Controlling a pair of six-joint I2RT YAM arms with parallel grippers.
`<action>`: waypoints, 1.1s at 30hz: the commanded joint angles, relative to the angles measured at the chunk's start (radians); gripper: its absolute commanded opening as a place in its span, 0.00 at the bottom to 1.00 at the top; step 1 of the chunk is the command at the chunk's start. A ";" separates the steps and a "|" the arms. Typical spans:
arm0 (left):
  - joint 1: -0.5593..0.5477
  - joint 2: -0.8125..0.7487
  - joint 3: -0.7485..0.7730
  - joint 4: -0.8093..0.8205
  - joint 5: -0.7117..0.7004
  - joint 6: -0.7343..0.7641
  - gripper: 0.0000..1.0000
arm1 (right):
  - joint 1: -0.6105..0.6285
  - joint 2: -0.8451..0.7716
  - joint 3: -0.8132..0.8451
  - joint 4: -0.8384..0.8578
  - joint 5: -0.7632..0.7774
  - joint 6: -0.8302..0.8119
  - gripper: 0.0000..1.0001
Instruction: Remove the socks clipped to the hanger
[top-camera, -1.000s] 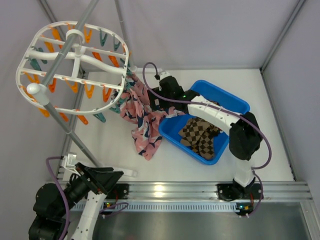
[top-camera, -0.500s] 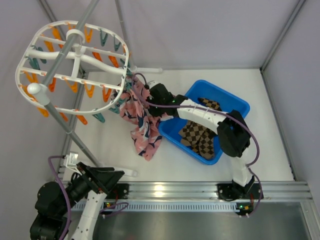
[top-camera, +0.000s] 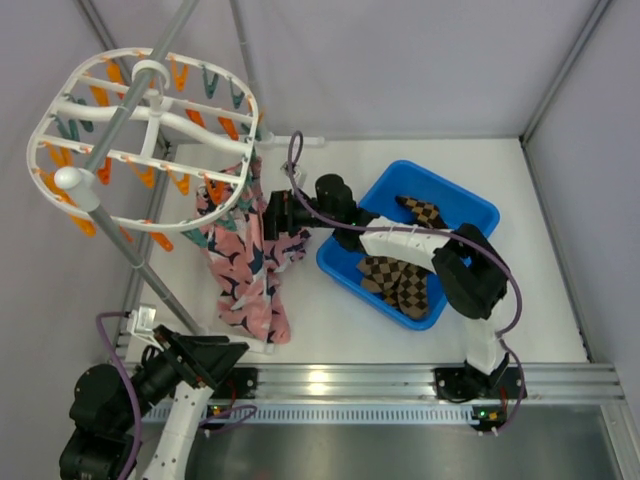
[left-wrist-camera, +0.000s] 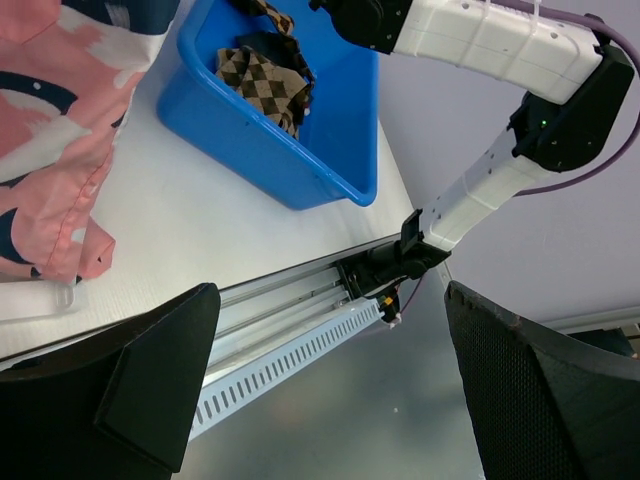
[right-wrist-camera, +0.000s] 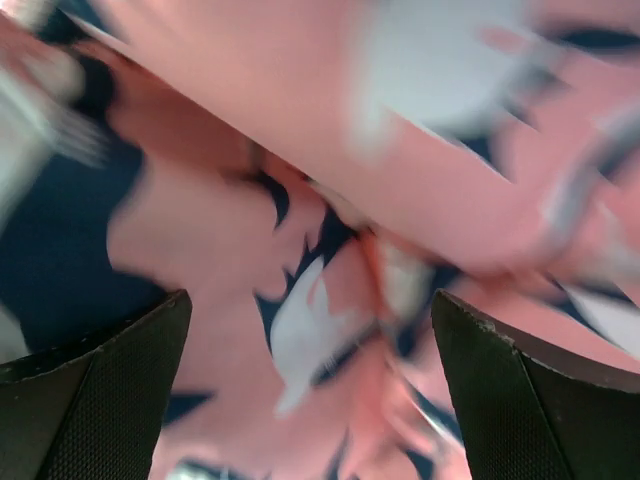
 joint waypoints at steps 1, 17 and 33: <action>0.005 -0.008 -0.006 0.037 0.019 -0.008 0.97 | -0.051 -0.145 -0.095 -0.131 0.126 -0.091 1.00; 0.171 0.099 -0.126 0.081 0.229 0.121 0.98 | -0.200 -0.803 -0.408 -0.744 0.843 -0.344 1.00; 0.284 0.179 -0.134 0.130 0.088 0.099 0.98 | -0.202 -1.127 -0.671 -0.865 0.905 -0.332 0.99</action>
